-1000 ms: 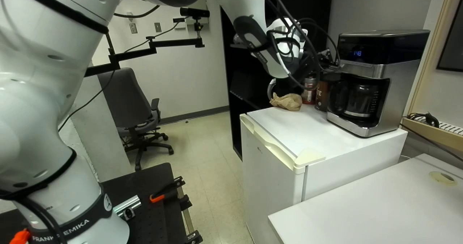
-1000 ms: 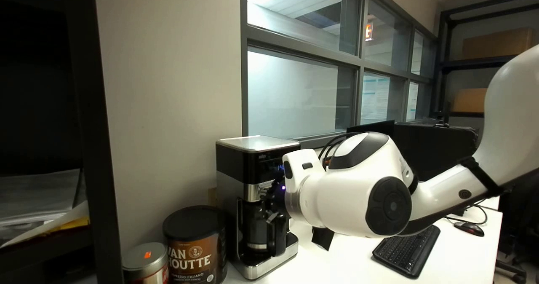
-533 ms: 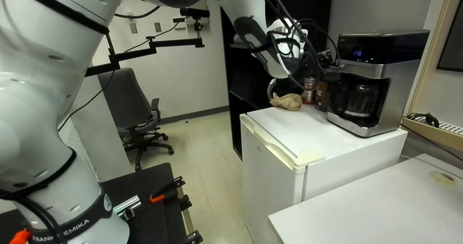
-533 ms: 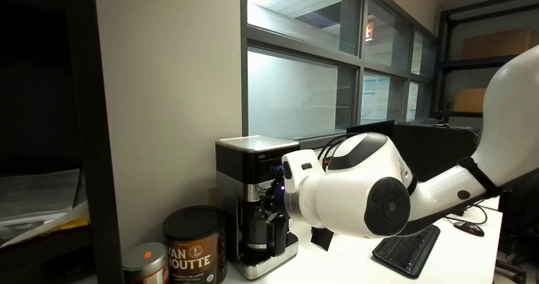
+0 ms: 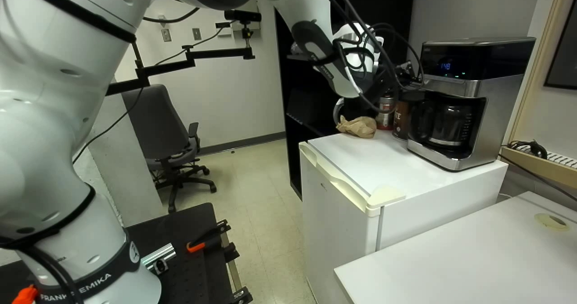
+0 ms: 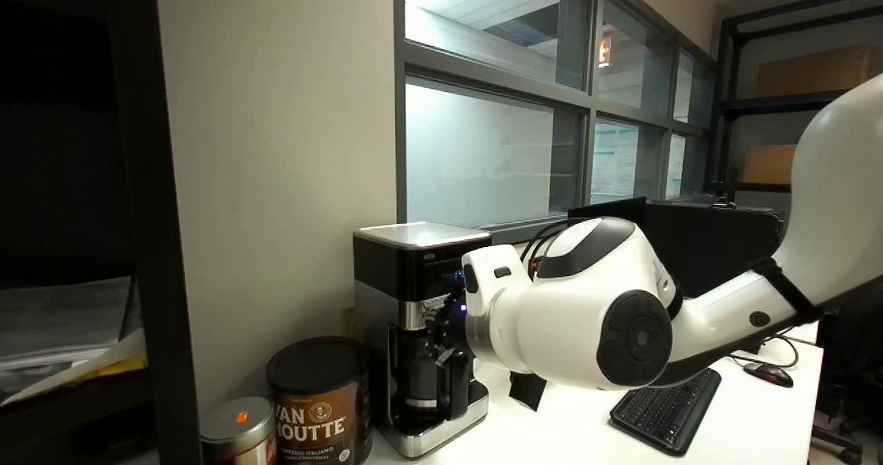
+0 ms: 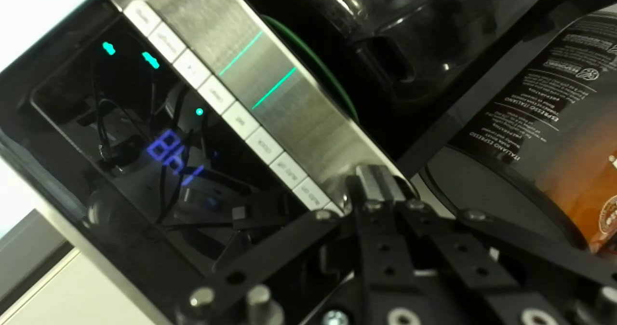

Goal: Turn on the coffeemaker.

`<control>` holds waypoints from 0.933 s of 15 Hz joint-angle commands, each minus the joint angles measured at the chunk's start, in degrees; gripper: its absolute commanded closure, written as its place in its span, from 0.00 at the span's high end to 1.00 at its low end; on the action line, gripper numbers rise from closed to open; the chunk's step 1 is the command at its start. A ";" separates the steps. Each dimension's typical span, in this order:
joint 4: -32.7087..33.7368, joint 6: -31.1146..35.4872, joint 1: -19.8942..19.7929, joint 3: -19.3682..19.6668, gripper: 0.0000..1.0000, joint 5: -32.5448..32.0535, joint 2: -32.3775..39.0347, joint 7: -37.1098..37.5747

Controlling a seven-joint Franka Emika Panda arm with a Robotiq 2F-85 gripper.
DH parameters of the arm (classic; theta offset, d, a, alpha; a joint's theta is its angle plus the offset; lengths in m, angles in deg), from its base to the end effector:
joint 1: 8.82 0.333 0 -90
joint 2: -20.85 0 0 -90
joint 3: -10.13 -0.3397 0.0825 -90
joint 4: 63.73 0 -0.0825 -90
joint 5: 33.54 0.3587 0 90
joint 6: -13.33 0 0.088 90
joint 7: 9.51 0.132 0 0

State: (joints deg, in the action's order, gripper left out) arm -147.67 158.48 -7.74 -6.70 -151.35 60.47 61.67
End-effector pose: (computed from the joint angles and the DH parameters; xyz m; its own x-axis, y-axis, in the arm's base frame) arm 0.7356 0.1814 0.3416 0.3810 0.6854 0.6205 0.0600 -0.6881 0.7231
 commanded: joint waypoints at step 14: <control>-22.32 1.83 -1.04 -4.23 0.00 -5.98 -16.08 15.76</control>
State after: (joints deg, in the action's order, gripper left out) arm -163.33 160.44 -7.91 -10.60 -155.05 49.73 72.80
